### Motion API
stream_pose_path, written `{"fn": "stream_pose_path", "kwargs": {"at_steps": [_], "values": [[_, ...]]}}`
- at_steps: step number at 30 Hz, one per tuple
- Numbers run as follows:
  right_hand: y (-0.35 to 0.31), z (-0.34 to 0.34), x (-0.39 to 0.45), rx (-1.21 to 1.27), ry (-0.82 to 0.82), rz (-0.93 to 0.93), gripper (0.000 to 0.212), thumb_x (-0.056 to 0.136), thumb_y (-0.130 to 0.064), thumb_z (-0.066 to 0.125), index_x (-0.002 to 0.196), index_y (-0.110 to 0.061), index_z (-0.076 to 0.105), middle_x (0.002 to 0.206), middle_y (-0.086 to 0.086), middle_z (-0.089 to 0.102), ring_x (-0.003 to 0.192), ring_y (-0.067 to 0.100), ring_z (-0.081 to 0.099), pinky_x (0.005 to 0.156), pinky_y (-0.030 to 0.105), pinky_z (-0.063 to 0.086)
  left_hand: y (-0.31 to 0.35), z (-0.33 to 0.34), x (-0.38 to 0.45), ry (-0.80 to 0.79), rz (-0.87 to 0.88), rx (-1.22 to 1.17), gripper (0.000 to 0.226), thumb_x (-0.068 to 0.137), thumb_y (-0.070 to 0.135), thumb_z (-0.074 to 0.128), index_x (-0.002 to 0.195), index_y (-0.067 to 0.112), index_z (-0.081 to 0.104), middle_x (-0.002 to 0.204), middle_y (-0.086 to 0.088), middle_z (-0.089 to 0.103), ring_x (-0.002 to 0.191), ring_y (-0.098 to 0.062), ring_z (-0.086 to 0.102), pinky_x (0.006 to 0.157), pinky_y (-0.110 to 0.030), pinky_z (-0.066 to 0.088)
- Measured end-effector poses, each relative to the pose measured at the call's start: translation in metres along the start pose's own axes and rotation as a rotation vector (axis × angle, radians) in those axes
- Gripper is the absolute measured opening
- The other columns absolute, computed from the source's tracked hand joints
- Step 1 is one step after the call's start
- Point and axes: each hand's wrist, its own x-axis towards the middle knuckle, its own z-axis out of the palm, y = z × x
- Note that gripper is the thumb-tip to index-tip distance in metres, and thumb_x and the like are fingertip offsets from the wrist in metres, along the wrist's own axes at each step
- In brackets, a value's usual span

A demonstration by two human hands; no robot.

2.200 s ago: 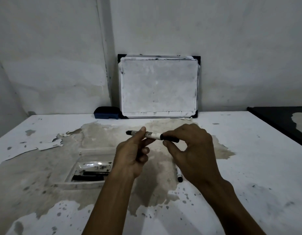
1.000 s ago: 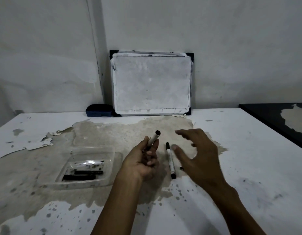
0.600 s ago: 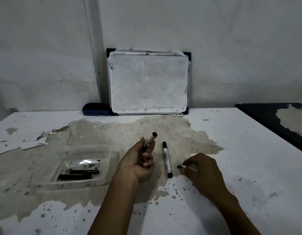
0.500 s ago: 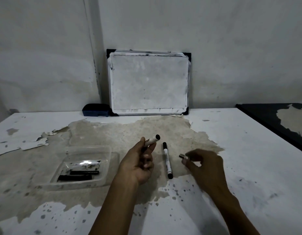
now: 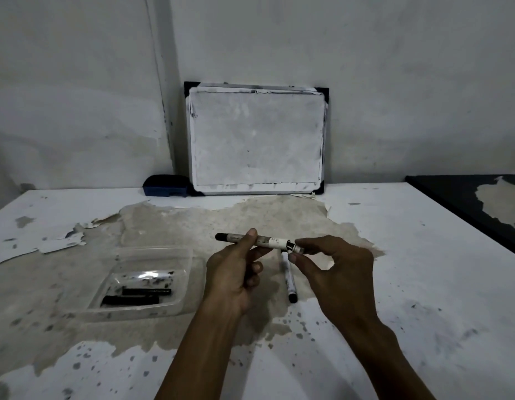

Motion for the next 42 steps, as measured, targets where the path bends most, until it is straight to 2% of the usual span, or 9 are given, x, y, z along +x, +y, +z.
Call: {"fn": "stream_pose_path", "kwargs": {"at_steps": [6, 10, 15, 21, 26, 29, 34, 38, 42], "values": [[0.001, 0.001, 0.0, -0.139, -0.081, -0.086, 0.026, 0.064, -0.014, 0.087, 0.089, -0.013, 0.079, 0.078, 0.003, 0.077, 0.069, 0.019, 0.068, 0.067, 0.039, 0.057, -0.001, 0.001, -0.002, 0.017, 0.211, 0.175, 0.022, 0.087, 0.023, 0.072, 0.094, 0.002, 0.07, 0.075, -0.01, 0.077, 0.042, -0.012, 0.053, 0.04, -0.022, 0.036], [-0.001, 0.002, 0.0, -0.11, -0.112, -0.017, 0.023, 0.064, -0.016, 0.087, 0.085, -0.014, 0.079, 0.075, 0.001, 0.077, 0.065, 0.009, 0.068, 0.066, 0.027, 0.055, -0.001, 0.002, -0.004, -0.022, 0.327, 0.248, 0.017, 0.091, 0.022, 0.068, 0.095, 0.005, 0.069, 0.076, -0.006, 0.078, 0.058, -0.016, 0.071, 0.053, -0.028, 0.047], [0.002, -0.001, 0.001, 0.119, -0.128, 0.212, 0.02, 0.058, -0.012, 0.09, 0.073, -0.012, 0.078, 0.064, -0.003, 0.074, 0.059, 0.003, 0.068, 0.054, 0.011, 0.048, -0.001, 0.001, -0.004, -0.141, 0.453, 0.27, 0.013, 0.094, 0.015, 0.063, 0.096, 0.002, 0.066, 0.073, -0.009, 0.077, 0.058, -0.017, 0.069, 0.057, -0.03, 0.054], [0.003, -0.009, 0.003, 0.55, -0.217, 0.479, 0.026, 0.058, 0.0, 0.084, 0.079, 0.006, 0.072, 0.066, 0.018, 0.074, 0.061, 0.03, 0.073, 0.059, 0.033, 0.061, -0.003, 0.001, -0.002, -0.26, 0.452, 0.216, 0.008, 0.094, 0.011, 0.061, 0.094, 0.003, 0.064, 0.072, -0.015, 0.074, 0.053, -0.018, 0.064, 0.056, -0.03, 0.053], [0.007, -0.007, -0.002, 0.758, -0.334, 0.705, 0.042, 0.049, -0.006, 0.08, 0.083, 0.015, 0.068, 0.072, 0.028, 0.072, 0.061, 0.031, 0.071, 0.057, 0.033, 0.06, 0.0, 0.002, 0.001, -0.324, 0.462, 0.271, 0.008, 0.093, 0.008, 0.063, 0.096, 0.001, 0.064, 0.072, -0.017, 0.073, 0.049, -0.019, 0.058, 0.054, -0.031, 0.051], [0.009, -0.004, -0.005, 0.689, -0.352, 0.692, 0.04, 0.052, -0.005, 0.082, 0.085, 0.013, 0.068, 0.07, 0.023, 0.074, 0.061, 0.029, 0.072, 0.058, 0.032, 0.059, 0.002, 0.002, 0.007, -0.29, 0.44, 0.387, 0.014, 0.091, 0.012, 0.067, 0.099, 0.001, 0.068, 0.065, -0.01, 0.072, 0.049, -0.019, 0.059, 0.053, -0.032, 0.052], [0.021, -0.008, -0.001, 0.334, -0.416, 0.548, 0.022, 0.068, -0.012, 0.084, 0.088, -0.011, 0.074, 0.073, 0.009, 0.077, 0.066, 0.02, 0.074, 0.052, 0.02, 0.052, 0.0, -0.001, 0.029, -0.107, 0.445, 0.836, 0.019, 0.088, 0.022, 0.071, 0.087, 0.003, 0.073, 0.06, -0.01, 0.071, 0.041, -0.013, 0.061, 0.044, -0.023, 0.05], [0.053, 0.007, 0.005, 0.038, -0.317, 0.44, 0.013, 0.084, -0.012, 0.069, 0.094, -0.013, 0.075, 0.086, 0.007, 0.075, 0.072, 0.016, 0.07, 0.074, 0.037, 0.059, -0.013, -0.004, 0.049, -0.095, 0.362, 1.236, 0.031, 0.082, 0.031, 0.076, 0.078, 0.001, 0.067, 0.064, -0.005, 0.062, 0.049, -0.009, 0.06, 0.044, -0.02, 0.044], [0.064, 0.03, 0.008, -0.139, -0.359, 0.334, 0.025, 0.088, -0.021, 0.064, 0.11, -0.01, 0.071, 0.106, 0.007, 0.073, 0.091, 0.015, 0.066, 0.079, 0.021, 0.046, -0.024, 0.002, 0.057, -0.1, 0.364, 1.33, 0.038, 0.078, 0.037, 0.077, 0.064, 0.015, 0.049, 0.066, -0.003, 0.054, 0.06, -0.018, 0.058, 0.05, -0.025, 0.042]]}}
